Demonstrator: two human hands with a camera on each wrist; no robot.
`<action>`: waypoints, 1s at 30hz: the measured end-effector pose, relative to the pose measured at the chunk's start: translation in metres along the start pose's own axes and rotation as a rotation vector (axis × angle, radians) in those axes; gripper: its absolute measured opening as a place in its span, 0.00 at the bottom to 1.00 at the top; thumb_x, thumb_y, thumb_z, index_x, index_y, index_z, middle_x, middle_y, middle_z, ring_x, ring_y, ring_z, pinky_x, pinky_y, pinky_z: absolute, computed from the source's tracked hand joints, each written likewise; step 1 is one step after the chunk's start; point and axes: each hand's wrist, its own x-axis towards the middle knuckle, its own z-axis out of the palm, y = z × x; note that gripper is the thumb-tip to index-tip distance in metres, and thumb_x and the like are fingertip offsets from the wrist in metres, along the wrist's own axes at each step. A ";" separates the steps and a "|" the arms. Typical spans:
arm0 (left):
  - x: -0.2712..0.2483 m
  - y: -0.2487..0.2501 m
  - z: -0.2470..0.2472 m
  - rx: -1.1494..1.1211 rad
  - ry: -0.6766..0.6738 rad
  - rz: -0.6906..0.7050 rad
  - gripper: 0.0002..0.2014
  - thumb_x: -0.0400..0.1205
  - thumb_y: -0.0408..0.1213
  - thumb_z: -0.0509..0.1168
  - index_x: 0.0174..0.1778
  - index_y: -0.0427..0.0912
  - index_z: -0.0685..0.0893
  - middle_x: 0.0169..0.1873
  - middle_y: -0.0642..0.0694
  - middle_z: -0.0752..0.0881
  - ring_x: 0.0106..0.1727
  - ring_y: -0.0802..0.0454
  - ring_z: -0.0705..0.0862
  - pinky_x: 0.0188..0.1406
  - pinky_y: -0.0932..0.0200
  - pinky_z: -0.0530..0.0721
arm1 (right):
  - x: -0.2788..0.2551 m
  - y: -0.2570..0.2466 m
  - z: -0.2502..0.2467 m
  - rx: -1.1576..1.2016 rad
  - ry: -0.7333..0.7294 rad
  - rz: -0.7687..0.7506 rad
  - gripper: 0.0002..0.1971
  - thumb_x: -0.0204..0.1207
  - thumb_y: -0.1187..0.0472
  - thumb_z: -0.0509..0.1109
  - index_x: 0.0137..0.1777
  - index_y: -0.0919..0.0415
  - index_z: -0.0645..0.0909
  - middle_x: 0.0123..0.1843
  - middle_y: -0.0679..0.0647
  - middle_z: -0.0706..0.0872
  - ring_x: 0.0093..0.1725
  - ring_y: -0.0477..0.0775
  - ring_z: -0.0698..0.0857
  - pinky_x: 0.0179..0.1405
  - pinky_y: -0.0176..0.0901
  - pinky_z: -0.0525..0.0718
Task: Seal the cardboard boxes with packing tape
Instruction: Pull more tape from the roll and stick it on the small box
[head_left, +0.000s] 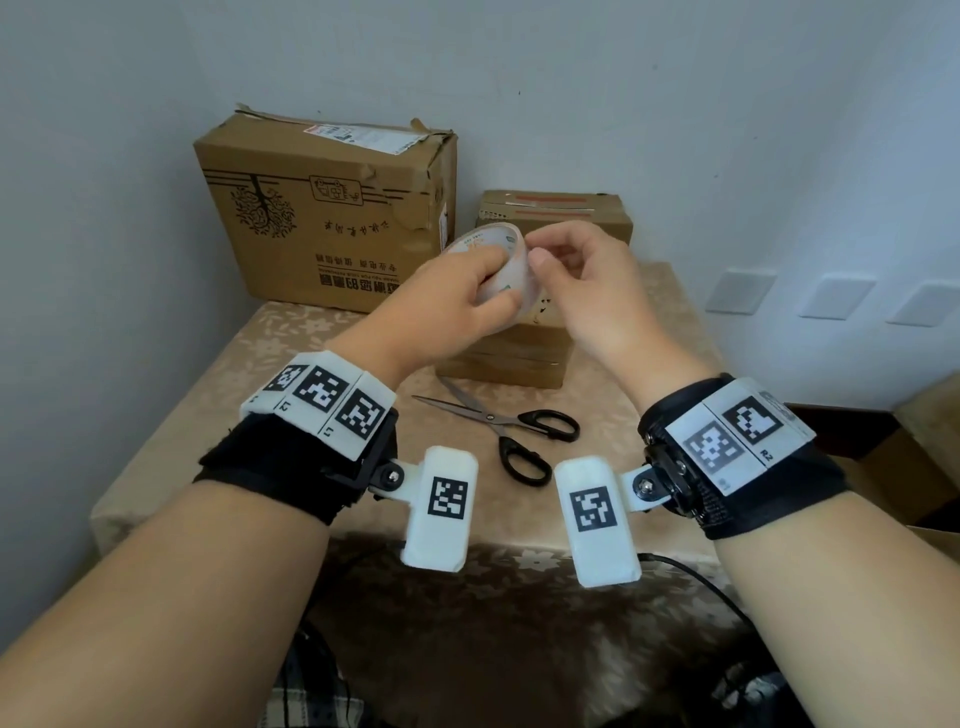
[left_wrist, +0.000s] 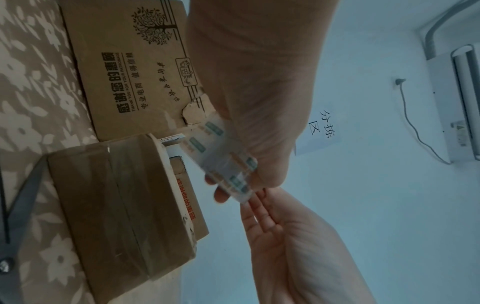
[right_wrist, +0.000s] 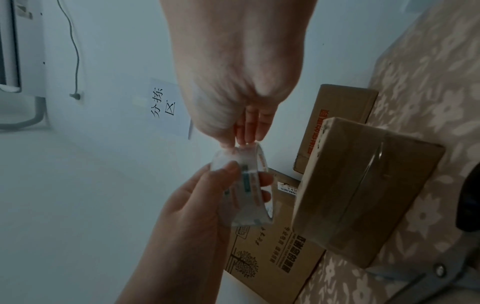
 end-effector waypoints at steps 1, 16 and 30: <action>0.001 0.000 0.001 0.008 -0.025 0.007 0.11 0.83 0.39 0.62 0.36 0.46 0.71 0.31 0.49 0.76 0.32 0.53 0.76 0.32 0.54 0.72 | 0.000 0.000 0.001 -0.002 0.023 0.003 0.07 0.81 0.66 0.65 0.50 0.53 0.81 0.46 0.43 0.84 0.49 0.46 0.83 0.55 0.42 0.83; 0.004 0.007 0.011 -0.299 0.078 -0.034 0.12 0.89 0.39 0.54 0.64 0.41 0.76 0.52 0.51 0.81 0.51 0.61 0.81 0.51 0.64 0.80 | -0.004 0.004 -0.002 0.506 -0.127 0.447 0.12 0.86 0.55 0.59 0.58 0.59 0.80 0.55 0.56 0.89 0.57 0.55 0.88 0.64 0.54 0.84; 0.014 0.002 0.010 -0.023 0.391 -0.016 0.10 0.84 0.40 0.61 0.58 0.43 0.81 0.56 0.48 0.77 0.59 0.54 0.75 0.60 0.64 0.73 | -0.011 -0.011 -0.001 -0.249 -0.161 -0.135 0.07 0.85 0.58 0.58 0.57 0.56 0.77 0.41 0.43 0.83 0.38 0.44 0.81 0.35 0.45 0.78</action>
